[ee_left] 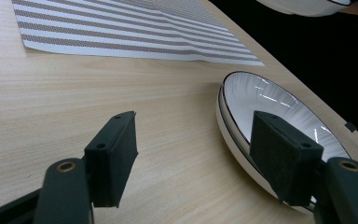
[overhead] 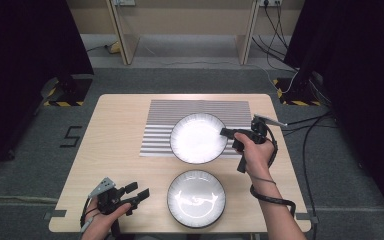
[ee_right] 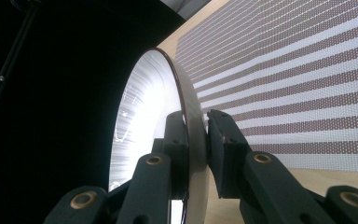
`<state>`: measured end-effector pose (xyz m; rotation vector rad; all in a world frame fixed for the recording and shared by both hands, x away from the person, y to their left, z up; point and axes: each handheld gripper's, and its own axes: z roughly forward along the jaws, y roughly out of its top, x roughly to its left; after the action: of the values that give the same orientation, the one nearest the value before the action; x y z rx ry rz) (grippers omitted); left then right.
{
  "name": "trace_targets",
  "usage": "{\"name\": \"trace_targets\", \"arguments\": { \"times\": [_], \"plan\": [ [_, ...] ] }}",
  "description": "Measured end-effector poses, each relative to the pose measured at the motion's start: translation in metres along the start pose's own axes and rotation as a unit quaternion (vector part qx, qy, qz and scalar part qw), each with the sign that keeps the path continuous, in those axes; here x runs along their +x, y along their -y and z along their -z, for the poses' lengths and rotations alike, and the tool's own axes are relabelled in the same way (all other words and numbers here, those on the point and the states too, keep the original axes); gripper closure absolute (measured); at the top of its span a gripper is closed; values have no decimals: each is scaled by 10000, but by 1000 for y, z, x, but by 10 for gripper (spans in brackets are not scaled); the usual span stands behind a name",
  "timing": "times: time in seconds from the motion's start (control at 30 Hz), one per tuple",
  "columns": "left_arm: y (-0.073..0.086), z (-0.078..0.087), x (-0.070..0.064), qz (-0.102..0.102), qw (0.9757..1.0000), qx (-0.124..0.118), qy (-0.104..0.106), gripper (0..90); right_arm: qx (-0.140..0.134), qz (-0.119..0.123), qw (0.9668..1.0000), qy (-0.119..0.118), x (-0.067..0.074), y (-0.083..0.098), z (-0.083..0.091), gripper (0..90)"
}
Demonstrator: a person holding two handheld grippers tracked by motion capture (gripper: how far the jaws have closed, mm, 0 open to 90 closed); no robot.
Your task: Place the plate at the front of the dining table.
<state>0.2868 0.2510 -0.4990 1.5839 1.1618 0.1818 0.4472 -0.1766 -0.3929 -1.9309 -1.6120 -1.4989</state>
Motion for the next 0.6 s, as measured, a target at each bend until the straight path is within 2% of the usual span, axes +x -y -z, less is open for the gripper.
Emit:
{"name": "trace_targets", "arguments": {
  "times": [0.6],
  "plan": [
    [0,0,1,11,10000,-13,4,314,-84,-114,9999,89,-2,-14,-6,782]
  ]
}}
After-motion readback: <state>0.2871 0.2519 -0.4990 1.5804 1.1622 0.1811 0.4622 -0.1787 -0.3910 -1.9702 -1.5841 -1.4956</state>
